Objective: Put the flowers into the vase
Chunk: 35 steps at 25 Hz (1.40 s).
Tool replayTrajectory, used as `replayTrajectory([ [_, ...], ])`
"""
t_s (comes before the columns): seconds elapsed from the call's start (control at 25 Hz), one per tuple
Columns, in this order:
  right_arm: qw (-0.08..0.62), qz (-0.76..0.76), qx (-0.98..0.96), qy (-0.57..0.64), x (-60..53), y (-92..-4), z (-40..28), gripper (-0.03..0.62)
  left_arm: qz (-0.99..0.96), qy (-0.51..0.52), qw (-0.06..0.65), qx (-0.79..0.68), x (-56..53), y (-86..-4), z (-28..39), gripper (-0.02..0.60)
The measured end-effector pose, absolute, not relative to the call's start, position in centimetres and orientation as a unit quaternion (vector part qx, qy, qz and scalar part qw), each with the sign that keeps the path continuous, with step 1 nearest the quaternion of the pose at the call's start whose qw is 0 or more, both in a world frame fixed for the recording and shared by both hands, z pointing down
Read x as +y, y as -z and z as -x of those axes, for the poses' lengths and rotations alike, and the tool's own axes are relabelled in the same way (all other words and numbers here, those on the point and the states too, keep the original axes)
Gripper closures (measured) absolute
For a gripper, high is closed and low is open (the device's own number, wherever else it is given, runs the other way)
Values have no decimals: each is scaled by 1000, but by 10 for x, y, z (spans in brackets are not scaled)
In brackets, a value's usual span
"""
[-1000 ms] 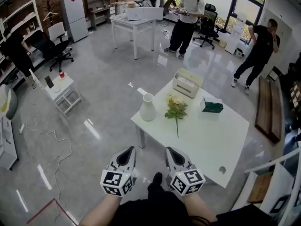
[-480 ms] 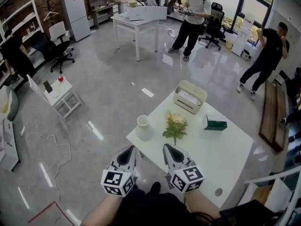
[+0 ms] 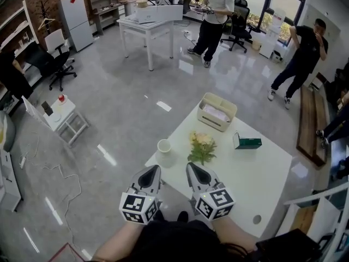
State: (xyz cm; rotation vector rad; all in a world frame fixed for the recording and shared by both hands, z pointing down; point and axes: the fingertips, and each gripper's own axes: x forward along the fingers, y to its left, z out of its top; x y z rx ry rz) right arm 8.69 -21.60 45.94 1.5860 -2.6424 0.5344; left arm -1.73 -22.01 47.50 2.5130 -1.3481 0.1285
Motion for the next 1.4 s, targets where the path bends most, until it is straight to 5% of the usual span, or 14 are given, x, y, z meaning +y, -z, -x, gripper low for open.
replayTrajectory([
  [0.36,50,-546,-810,-209,-236,-505,-121,590,-878,-54,154,-451,-228,-483,17,578],
  [0.6,228,-539,-735,-342,-260,-633,-197,588,-879,-57,165,-445,-228,-489,20,578],
  [0.72,303,-488,-706,-415,-263,-683,-204,478,-878,-56,168,-445,-230,-490,23,578],
  [0.92,334,-408,-644,-554,-271,-732,-204,425,-877,-61,173,-445,-231,-495,27,578],
  [1.2,361,-375,-591,-616,-287,-751,-204,434,-864,-70,185,-463,-233,-508,47,578],
  [1.4,393,-382,-566,-617,-289,-762,-208,503,-861,-74,189,-466,-237,-512,50,578],
])
